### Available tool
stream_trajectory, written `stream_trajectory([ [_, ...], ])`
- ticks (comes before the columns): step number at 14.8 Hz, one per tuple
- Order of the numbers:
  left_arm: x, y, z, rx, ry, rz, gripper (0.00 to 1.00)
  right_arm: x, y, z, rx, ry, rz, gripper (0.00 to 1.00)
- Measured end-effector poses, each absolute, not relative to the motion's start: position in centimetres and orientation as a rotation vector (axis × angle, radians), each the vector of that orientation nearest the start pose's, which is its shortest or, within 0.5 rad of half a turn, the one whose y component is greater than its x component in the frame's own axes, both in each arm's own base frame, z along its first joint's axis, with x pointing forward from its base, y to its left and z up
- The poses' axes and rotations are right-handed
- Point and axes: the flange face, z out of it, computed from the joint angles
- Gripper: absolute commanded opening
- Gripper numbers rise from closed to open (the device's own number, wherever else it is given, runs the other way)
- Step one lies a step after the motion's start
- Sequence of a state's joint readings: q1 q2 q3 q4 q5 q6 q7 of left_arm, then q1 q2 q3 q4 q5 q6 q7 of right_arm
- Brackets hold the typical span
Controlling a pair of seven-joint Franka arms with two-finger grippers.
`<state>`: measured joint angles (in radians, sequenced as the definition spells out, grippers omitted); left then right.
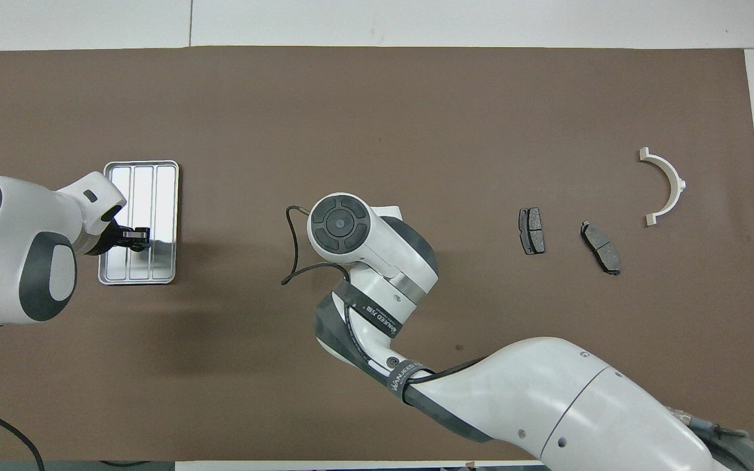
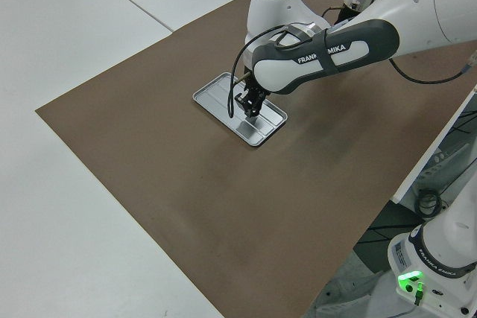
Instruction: Pick bearing gear from pile to tray
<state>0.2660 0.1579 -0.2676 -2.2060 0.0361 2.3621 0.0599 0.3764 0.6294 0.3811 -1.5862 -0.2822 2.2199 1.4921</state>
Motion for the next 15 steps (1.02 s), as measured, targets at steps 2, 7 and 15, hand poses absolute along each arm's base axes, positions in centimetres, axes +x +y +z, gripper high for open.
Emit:
stream_trajectory([
  [2, 54.7, 0.0, 30.6, -3.158, 0.133, 0.004, 0.00, 54.0, 44.5, 29.2, -2.934, 0.984, -0.051, 0.77],
  [7, 54.7, 0.0, 30.2, -3.161, 0.134, 0.014, 0.95, 54.1, 44.3, 29.1, -2.934, 0.999, -0.049, 1.00],
  [15, 57.9, -8.8, 39.5, -3.160, 0.039, 0.061, 1.00, 59.4, 38.4, 34.9, -2.938, 1.008, -0.122, 1.00],
])
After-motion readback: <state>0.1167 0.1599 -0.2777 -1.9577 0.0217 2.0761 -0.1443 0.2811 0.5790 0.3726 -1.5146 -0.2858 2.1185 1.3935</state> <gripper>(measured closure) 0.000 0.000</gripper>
